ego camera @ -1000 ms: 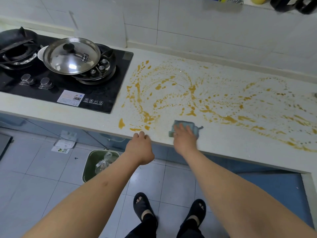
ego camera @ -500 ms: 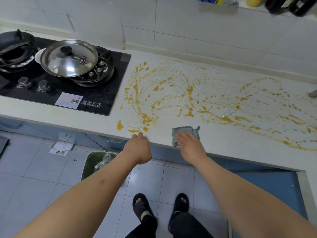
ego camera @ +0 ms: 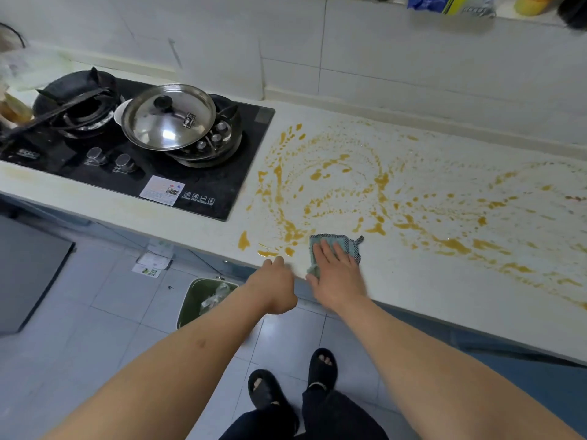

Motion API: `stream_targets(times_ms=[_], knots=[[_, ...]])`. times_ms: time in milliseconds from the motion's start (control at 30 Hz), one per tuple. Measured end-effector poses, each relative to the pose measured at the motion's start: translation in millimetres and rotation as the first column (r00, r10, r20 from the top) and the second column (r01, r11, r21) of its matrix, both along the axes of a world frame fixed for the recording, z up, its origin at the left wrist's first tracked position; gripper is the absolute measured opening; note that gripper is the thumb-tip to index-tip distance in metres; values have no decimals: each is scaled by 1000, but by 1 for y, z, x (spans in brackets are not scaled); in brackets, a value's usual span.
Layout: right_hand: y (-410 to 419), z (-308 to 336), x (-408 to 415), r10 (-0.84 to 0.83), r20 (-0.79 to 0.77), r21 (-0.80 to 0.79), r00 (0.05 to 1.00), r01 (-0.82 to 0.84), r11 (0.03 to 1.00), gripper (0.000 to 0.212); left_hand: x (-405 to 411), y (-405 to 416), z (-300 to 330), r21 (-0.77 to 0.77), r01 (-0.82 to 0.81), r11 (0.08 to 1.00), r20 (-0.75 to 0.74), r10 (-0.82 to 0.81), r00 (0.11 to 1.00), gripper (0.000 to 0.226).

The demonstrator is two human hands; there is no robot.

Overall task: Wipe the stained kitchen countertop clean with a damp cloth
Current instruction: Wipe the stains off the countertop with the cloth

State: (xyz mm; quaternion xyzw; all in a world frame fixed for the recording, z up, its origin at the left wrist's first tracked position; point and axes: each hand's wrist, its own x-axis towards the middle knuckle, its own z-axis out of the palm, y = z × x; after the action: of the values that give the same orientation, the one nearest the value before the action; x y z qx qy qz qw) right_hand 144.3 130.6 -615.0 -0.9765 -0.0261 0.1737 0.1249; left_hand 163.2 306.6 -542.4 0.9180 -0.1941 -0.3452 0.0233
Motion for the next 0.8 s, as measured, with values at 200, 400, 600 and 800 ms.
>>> stream_targets(times_ms=[200, 400, 600, 800], knots=[[-8, -3, 4, 21, 82, 40, 996, -24, 999, 50, 27, 52, 11, -208, -259, 943, 151, 293, 944, 20], [35, 10, 27, -415, 134, 270, 900, 370, 889, 37, 47, 123, -4, -86, -341, 936, 262, 351, 899, 19], [79, 9, 66, -501, 45, 221, 864, 480, 849, 44, 57, 178, -20, 19, -124, 992, 222, 117, 968, 38], [125, 0, 80, -516, 13, 131, 856, 510, 850, 44, 67, 191, -16, -6, 0, 1000, 147, 1, 989, 46]])
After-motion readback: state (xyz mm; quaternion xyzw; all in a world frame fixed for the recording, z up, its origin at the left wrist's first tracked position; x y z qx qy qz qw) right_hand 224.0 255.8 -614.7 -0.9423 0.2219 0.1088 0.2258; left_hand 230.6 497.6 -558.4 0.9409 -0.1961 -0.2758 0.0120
